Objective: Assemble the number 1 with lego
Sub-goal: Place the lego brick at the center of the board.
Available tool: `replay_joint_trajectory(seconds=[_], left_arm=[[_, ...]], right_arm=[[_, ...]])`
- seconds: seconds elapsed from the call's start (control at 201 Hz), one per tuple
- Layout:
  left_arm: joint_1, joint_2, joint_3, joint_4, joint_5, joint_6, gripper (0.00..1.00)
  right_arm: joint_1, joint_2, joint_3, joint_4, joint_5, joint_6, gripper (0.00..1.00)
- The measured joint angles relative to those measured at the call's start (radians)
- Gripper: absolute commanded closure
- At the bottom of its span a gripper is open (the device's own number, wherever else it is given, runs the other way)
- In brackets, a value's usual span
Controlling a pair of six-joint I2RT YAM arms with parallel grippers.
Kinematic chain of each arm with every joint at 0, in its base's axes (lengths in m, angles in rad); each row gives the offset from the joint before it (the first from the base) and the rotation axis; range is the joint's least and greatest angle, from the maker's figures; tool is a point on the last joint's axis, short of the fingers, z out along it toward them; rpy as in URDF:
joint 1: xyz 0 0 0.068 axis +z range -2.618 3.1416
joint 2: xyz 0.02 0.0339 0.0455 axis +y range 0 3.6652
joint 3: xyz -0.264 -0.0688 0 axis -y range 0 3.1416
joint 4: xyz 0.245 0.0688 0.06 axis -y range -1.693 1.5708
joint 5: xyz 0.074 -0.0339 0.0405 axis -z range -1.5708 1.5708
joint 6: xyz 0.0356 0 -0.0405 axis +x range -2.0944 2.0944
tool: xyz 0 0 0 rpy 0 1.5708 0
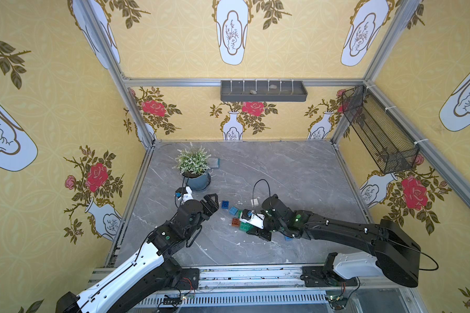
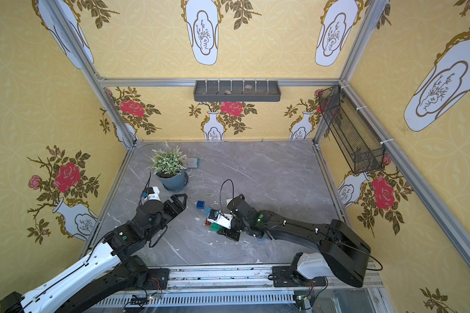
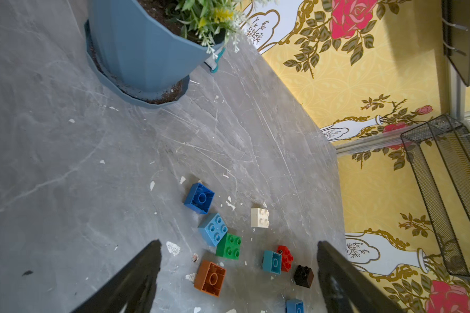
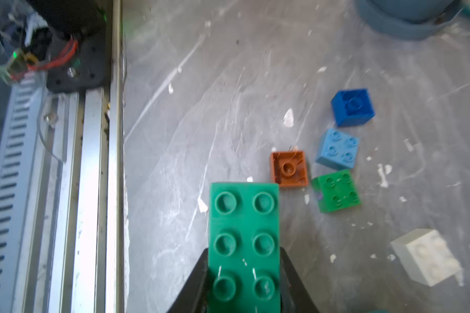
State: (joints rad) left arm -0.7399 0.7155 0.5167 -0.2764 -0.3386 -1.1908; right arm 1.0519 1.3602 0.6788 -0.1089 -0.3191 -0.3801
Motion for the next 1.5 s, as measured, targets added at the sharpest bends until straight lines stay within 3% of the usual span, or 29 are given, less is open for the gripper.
replay_joint_trajectory(seconds=[0.503,0.622,0.772,0.891,1.295,1.499], left_arm=[[0.011,-0.013,-0.023,-0.046,-0.027,-0.040,0.15],[0.013,-0.010,-0.030,-0.046,-0.025,-0.047,0.15],[0.013,-0.006,-0.038,-0.033,-0.019,-0.051,0.15],[0.013,-0.006,-0.048,-0.012,-0.010,-0.059,0.14],[0.013,-0.013,-0.071,0.006,-0.001,-0.074,0.14],[0.014,-0.013,-0.072,0.007,-0.001,-0.077,0.14]], right_arm=[[0.007,0.222,0.044,-0.016,-0.062,-0.092,0.80],[0.008,0.249,0.054,-0.021,-0.059,-0.117,0.73],[0.008,0.273,0.072,-0.023,-0.059,-0.122,0.51],[0.013,0.280,0.077,-0.015,-0.058,-0.137,0.46],[0.015,0.272,0.084,-0.047,-0.018,-0.196,0.58],[0.016,0.280,0.097,-0.060,-0.013,-0.216,0.49]])
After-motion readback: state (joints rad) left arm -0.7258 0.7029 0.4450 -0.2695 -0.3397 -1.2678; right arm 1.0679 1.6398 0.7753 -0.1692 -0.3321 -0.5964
